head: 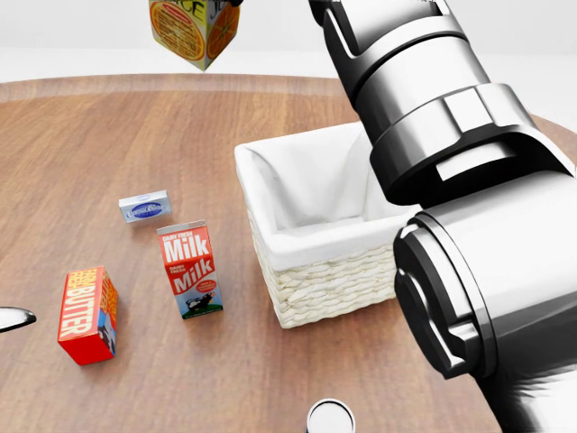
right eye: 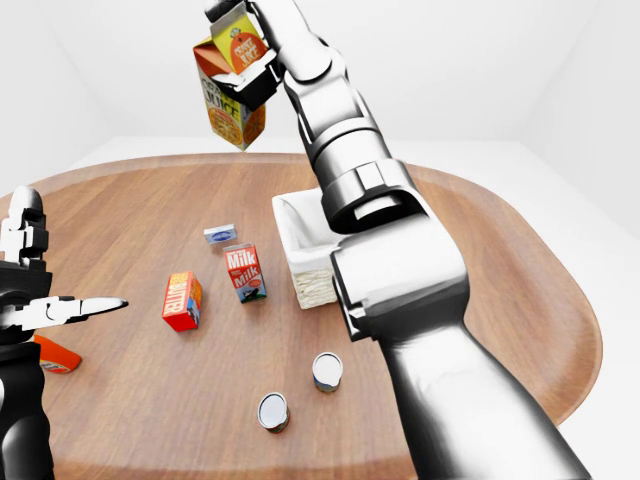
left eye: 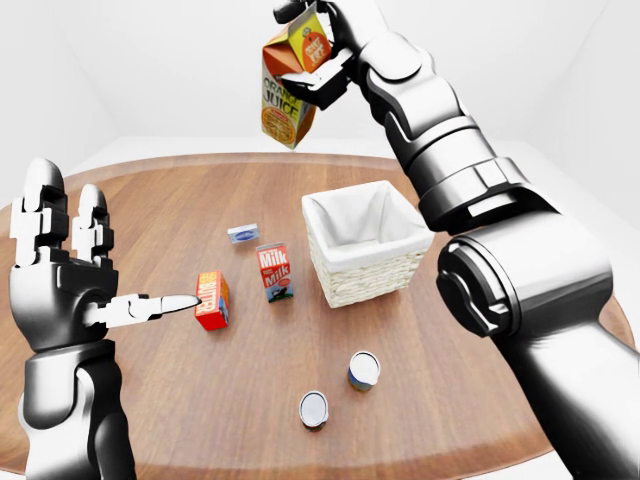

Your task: Pick up the orange juice, and put it in the basket.

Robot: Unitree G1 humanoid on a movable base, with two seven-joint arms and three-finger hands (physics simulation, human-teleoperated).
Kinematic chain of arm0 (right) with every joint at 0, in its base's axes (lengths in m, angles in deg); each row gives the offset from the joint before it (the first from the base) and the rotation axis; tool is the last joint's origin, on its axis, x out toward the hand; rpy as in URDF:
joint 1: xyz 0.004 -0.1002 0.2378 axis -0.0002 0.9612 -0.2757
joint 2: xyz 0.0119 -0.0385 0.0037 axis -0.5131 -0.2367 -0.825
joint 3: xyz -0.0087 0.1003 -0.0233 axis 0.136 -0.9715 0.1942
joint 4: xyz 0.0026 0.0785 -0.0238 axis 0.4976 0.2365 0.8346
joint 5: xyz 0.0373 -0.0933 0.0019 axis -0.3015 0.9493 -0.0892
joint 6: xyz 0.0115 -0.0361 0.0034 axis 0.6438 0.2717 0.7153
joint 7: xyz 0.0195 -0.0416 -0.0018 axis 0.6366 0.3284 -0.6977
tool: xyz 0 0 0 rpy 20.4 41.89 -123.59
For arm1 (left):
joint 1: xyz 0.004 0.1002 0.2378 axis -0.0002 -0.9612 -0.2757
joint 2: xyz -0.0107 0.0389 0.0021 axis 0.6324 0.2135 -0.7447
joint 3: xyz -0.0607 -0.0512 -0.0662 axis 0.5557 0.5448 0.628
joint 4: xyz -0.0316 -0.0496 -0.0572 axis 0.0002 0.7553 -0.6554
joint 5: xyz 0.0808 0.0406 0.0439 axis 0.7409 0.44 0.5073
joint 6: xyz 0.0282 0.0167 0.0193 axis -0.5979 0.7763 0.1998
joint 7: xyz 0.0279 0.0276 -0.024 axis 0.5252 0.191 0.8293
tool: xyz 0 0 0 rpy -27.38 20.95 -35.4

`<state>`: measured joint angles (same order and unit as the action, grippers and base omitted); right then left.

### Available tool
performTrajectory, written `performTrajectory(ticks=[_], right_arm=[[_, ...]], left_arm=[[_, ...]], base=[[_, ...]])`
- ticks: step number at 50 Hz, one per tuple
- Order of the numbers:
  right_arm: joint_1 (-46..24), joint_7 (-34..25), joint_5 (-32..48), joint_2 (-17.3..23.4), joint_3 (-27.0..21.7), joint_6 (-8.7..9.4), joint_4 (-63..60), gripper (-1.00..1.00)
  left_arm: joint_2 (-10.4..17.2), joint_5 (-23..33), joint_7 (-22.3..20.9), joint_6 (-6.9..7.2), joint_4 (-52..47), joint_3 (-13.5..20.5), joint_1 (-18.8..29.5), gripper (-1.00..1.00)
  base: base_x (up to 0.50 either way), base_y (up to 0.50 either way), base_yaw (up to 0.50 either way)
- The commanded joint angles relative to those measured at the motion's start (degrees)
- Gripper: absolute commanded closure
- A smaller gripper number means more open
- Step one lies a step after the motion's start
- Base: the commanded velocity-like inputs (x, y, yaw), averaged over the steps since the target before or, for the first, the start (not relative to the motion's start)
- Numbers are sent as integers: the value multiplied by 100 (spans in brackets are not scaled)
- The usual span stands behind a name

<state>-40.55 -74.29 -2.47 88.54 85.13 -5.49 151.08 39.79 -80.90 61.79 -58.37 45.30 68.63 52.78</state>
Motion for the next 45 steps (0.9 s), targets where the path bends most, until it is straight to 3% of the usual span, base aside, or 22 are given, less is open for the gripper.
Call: performTrajectory(ticks=[1, 45], right_arm=[[-283, 66, 449, 356, -286, 0, 287, 100], [343, 323, 1891, 579, -440, 0, 505, 100]], left_arm=[[0, -1, 0, 0, 0, 0, -1, -100], [-5, -47, 2, 0, -142, 47, -28, -100]], base=[[0, 0, 0], [0, 0, 0]])
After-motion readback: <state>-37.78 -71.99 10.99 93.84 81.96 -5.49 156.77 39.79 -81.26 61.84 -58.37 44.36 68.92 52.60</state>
